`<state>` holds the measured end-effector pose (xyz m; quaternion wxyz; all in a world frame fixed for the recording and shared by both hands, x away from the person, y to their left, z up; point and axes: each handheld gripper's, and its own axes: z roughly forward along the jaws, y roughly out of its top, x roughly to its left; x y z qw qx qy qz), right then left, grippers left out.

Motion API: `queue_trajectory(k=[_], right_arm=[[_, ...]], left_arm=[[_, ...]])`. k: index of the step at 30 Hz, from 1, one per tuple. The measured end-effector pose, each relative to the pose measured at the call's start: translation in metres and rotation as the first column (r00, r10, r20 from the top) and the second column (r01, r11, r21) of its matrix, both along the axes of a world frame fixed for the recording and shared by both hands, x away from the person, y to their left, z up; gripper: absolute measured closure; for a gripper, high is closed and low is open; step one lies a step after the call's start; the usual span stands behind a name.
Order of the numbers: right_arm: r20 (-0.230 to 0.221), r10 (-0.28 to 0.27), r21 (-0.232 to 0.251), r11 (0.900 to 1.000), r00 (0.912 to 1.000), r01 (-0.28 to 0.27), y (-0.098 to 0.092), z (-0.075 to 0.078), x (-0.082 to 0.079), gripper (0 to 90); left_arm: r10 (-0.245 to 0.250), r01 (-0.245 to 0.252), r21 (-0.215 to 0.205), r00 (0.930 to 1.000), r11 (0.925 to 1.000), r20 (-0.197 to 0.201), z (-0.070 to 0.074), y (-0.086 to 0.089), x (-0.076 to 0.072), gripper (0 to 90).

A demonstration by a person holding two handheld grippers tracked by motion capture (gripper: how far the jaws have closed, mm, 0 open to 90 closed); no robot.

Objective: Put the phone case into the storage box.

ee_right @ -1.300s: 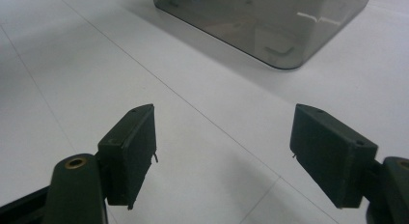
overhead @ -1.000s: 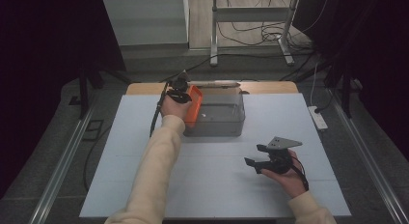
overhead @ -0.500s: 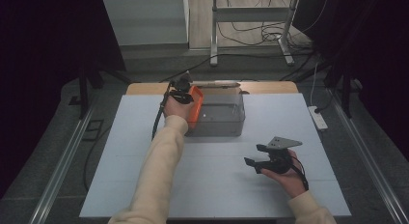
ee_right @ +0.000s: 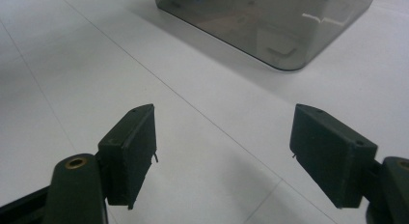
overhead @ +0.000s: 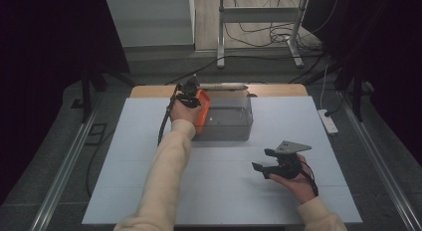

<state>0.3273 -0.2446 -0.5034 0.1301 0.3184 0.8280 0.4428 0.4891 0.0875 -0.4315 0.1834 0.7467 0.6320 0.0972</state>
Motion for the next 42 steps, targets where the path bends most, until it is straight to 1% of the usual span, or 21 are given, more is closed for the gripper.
queue_trajectory(k=[3,12,20,27,33,42], right_arm=[[0.001,0.0,-0.002,1.0,1.0,0.0,0.0,0.0,0.0,24.7],[-0.001,0.003,-0.002,1.0,1.0,-0.003,0.001,-0.001,0.0,24.7],[0.0,0.003,-0.002,1.0,1.0,-0.003,0.001,-0.001,0.0,24.7],[-0.001,0.007,0.0,1.0,1.0,-0.007,0.001,-0.001,0.0,24.7],[-0.002,0.007,0.0,1.0,1.0,-0.007,0.001,-0.001,0.001,24.7],[-0.002,0.009,0.002,1.0,1.0,-0.009,0.001,-0.002,0.001,24.7]], left_arm=[[-0.003,0.003,0.001,1.0,1.0,-0.006,-0.001,0.001,0.0,79.5],[0.014,-0.014,0.012,0.9998,0.9998,-0.011,-0.007,0.001,0.001,79.5],[0.02,-0.02,0.032,0.9998,0.9993,-0.007,-0.008,-0.001,0.001,79.5],[0.024,-0.024,0.041,0.9996,0.9989,-0.01,-0.009,-0.001,0.001,79.4],[0.024,-0.022,0.047,0.9995,0.9986,-0.022,-0.01,-0.003,0.001,79.3],[0.025,-0.023,0.056,0.9995,0.9982,-0.021,-0.012,-0.004,0.001,79.2]])
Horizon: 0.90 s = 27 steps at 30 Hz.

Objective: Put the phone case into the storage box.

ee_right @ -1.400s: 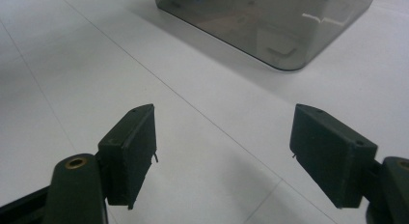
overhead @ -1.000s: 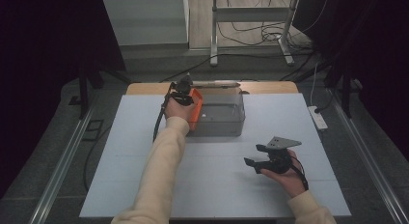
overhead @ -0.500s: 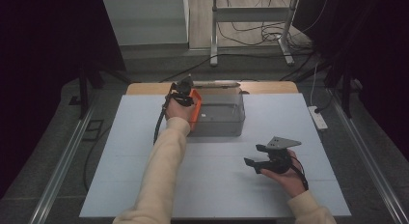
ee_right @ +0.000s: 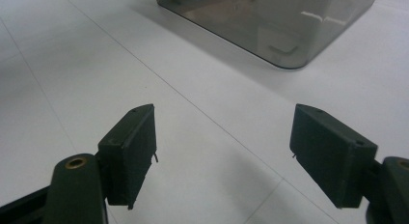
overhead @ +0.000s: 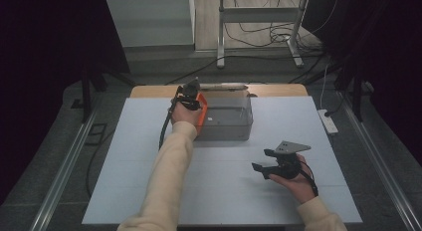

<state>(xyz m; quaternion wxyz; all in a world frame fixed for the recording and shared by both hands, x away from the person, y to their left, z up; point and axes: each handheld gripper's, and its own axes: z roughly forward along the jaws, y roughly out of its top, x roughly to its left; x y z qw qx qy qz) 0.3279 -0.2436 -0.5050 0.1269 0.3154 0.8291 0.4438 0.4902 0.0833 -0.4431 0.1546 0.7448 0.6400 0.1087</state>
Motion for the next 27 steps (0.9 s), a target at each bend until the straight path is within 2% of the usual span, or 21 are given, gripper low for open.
queue_trajectory(k=[20,27], right_arm=[[-0.002,0.003,-0.002,1.0,1.0,-0.003,0.0,-0.0005,0.0003,24.7],[-0.002,0.0,-0.006,1.0,1.0,0.0,-0.0001,0.0001,-0.0001,24.6]], left_arm=[[-0.002,0.002,0.022,1.0,0.9998,-0.001,-0.0049,-0.0034,-0.0011,78.1],[-0.022,0.022,-0.013,0.9993,0.9997,0.032,0.0042,-0.005,-0.0045,61.9]])
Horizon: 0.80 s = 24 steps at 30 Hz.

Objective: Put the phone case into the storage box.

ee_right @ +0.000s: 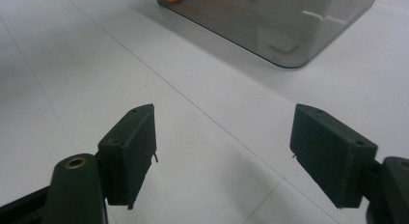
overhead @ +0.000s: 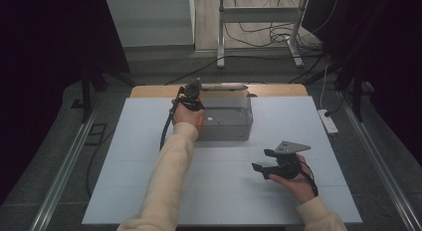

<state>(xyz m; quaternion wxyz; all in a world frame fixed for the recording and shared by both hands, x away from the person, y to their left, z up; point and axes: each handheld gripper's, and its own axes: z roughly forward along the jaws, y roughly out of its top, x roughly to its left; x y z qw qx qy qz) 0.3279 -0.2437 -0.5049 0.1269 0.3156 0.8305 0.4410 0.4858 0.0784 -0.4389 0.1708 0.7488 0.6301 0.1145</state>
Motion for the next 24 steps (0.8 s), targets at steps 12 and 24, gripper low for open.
queue_trajectory(k=[12,24], right_arm=[[0.001,0.003,0.001,1.0,1.0,-0.003,0.0,0.0,0.0,24.7],[0.001,-0.004,0.002,1.0,1.0,0.004,0.0,0.0,0.0,24.7]], left_arm=[[-0.028,0.028,-0.012,0.9989,0.9995,0.036,0.013,0.006,-0.004,53.4],[-0.102,0.105,-0.035,0.9922,0.9939,0.072,0.017,0.01,-0.008,46.8]])
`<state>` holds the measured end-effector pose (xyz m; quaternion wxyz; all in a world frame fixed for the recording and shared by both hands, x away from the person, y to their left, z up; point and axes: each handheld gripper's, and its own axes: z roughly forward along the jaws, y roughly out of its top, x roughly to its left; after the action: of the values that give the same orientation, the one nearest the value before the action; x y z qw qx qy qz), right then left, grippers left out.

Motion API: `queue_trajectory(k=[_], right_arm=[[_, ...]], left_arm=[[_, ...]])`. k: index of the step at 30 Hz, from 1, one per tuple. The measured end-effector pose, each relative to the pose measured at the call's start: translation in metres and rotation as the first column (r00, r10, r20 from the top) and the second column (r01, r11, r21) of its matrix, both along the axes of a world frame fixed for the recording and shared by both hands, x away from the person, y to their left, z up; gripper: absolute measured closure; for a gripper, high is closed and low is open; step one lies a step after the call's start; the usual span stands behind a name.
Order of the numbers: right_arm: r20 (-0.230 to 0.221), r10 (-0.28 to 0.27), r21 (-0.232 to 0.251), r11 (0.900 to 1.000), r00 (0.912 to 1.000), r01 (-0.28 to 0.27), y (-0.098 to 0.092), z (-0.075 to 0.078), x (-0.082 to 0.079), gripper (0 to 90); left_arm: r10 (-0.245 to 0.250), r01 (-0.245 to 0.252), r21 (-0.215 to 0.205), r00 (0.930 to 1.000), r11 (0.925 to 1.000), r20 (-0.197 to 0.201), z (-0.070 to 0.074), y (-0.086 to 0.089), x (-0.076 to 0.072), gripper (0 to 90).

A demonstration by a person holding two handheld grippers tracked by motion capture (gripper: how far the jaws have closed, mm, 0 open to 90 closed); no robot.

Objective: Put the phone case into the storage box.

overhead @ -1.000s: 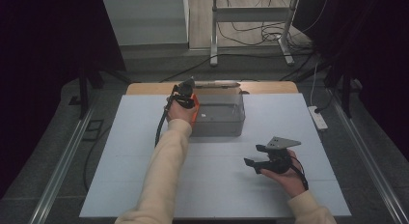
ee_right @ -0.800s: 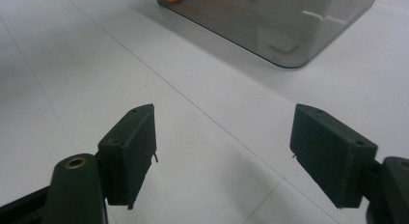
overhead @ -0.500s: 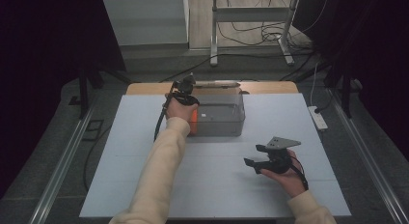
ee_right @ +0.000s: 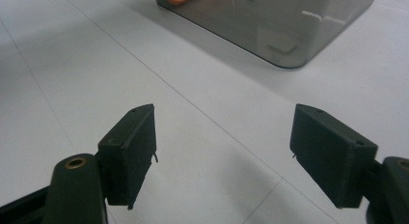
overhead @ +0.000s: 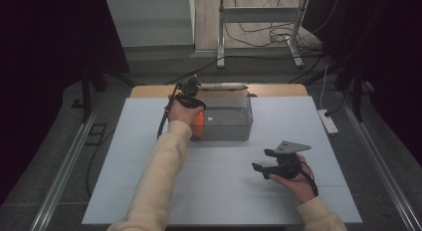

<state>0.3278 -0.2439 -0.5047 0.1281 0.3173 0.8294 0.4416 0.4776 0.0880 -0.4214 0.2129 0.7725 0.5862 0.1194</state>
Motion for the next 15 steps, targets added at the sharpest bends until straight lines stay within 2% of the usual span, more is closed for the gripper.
queue_trajectory(k=[8,15], right_arm=[[0.001,0.004,0.003,1.0,1.0,-0.004,0.0003,-0.0003,0.0002,24.7],[-0.003,-0.002,0.0,1.0,1.0,0.002,-0.0005,-0.0002,-0.0002,24.6]], left_arm=[[-0.069,0.07,-0.014,0.9971,0.9975,0.031,0.0056,0.0044,-0.0059,41.0],[-0.097,0.099,-0.037,0.994,0.9944,0.05,0.0095,0.0085,-0.0089,39.8]])
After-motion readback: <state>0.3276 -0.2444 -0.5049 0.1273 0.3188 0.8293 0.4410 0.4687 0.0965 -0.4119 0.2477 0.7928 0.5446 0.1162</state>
